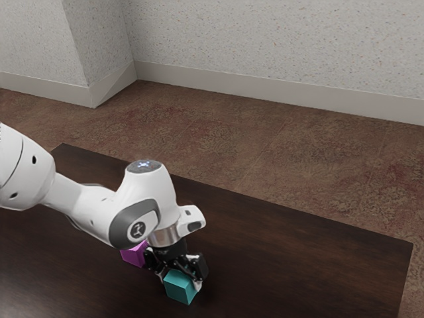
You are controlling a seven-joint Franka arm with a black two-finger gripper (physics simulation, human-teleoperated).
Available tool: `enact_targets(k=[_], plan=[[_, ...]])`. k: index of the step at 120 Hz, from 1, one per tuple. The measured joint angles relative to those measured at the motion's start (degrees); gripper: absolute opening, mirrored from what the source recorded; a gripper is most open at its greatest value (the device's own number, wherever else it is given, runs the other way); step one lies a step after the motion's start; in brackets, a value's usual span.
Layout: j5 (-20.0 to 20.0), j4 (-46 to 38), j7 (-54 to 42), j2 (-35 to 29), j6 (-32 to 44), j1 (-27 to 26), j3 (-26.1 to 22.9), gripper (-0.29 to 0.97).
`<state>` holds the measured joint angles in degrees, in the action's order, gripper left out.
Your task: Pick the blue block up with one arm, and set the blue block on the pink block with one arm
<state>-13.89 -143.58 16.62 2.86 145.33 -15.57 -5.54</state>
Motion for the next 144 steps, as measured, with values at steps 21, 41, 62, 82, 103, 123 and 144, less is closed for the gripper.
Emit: enact_targets(k=[21,41,62,82,103,123,144], plan=[[5.4,0.0,-0.2,0.2,0.8,-0.3,0.0,0.67],[6.2,0.0,-0.1,0.5,1.3,0.3,0.0,0.56],[6.1,0.0,0.7,0.5,1.5,0.1,0.0,0.4],[6.6,0.0,1.7,0.0,1.6,-0.2,0.0,0.36],[9.0,0.3,2.6,-3.0,0.9,-0.3,0.3,0.36],[14.8,4.3,3.3,-6.0,-3.4,2.3,0.5,0.35],[18.7,6.2,3.8,-11.2,-8.8,10.4,0.7,0.35]])
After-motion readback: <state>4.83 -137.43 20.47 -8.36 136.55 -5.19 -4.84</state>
